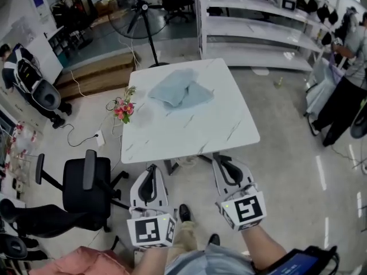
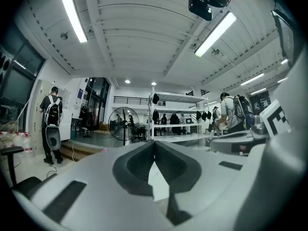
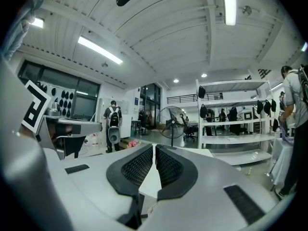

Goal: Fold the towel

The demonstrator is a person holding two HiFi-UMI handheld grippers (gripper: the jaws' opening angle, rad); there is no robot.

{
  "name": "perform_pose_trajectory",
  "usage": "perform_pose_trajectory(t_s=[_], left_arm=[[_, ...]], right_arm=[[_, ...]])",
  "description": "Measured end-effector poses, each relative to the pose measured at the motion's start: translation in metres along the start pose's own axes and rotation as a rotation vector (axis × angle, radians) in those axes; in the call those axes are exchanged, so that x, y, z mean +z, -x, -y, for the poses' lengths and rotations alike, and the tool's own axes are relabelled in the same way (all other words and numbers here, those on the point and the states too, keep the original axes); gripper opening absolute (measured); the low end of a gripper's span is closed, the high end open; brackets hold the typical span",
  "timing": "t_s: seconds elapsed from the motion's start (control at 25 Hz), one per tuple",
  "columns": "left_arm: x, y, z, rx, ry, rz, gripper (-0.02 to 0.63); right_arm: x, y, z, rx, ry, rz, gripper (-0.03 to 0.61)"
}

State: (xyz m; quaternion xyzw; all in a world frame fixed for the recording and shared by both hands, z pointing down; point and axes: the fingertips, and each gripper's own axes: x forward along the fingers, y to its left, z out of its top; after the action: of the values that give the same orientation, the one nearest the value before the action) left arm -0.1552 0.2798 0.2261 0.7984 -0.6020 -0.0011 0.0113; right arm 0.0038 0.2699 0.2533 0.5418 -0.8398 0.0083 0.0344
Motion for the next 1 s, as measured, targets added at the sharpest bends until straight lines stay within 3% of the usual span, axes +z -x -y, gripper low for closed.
perform_pose_trajectory(t_s=[0.24,0.52,1.0], left_arm=[[-0.018,-0.074,-0.042,-0.038,0.021,-0.030,0.008],[-0.004,-0.145,-0.083,-0.088,0.029,-0.004,0.008],[0.036,-0.210,-0.108,-0.184,0.015,0.105,0.008]], right_arm=[[-0.014,-0.083,0.010,-0.018,0.012,-0.041,0.032],[0.003,-0.159,0.018,-0.048,0.034,-0.041,0.031],[0.052,-0.216,0.032,-0.122,0.107,0.044,0.031]])
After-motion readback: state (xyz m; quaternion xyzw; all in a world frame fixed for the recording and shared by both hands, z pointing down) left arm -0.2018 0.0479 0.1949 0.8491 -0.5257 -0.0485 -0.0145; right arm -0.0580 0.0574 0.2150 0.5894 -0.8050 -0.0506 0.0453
